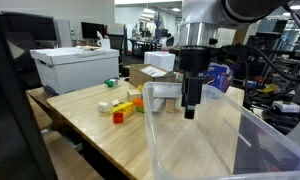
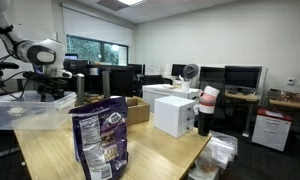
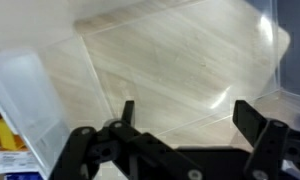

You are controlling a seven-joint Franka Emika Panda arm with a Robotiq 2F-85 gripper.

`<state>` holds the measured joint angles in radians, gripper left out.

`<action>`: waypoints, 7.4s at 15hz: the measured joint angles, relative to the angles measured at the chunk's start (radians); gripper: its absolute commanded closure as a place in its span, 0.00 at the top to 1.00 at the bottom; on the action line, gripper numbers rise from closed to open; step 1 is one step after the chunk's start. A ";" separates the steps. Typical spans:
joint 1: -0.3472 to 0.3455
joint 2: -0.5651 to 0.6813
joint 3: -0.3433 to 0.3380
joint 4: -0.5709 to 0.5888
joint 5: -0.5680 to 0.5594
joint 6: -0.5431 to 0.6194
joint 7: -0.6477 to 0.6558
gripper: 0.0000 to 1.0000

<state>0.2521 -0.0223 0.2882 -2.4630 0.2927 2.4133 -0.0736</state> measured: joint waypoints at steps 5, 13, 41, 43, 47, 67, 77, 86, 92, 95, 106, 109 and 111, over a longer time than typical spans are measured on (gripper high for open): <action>-0.001 -0.002 -0.007 0.022 -0.411 -0.024 0.395 1.00; 0.006 -0.031 0.011 0.065 -0.551 -0.405 0.909 1.00; 0.070 -0.249 0.057 -0.223 -0.054 -0.078 0.907 0.02; 0.048 -0.249 0.053 -0.216 -0.105 -0.078 0.901 0.02; 0.022 -0.237 0.024 -0.186 -0.147 -0.078 0.789 0.02; -0.027 -0.012 -0.064 0.017 -0.143 -0.076 0.464 0.42; 0.020 -0.097 -0.032 0.109 -0.010 -0.208 0.223 0.98; 0.004 -0.244 -0.111 0.163 -0.095 -0.481 -0.097 1.00; -0.089 -0.343 -0.135 0.167 -0.287 -0.502 0.032 1.00; -0.114 -0.385 -0.148 0.167 -0.314 -0.536 0.054 1.00; -0.159 -0.509 -0.147 0.145 -0.425 -0.644 0.209 1.00; -0.159 -0.509 -0.147 0.144 -0.425 -0.644 0.209 1.00; -0.159 -0.509 -0.147 0.144 -0.425 -0.644 0.209 1.00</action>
<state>0.0928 -0.5310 0.1415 -2.3193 -0.1320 1.7693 0.1357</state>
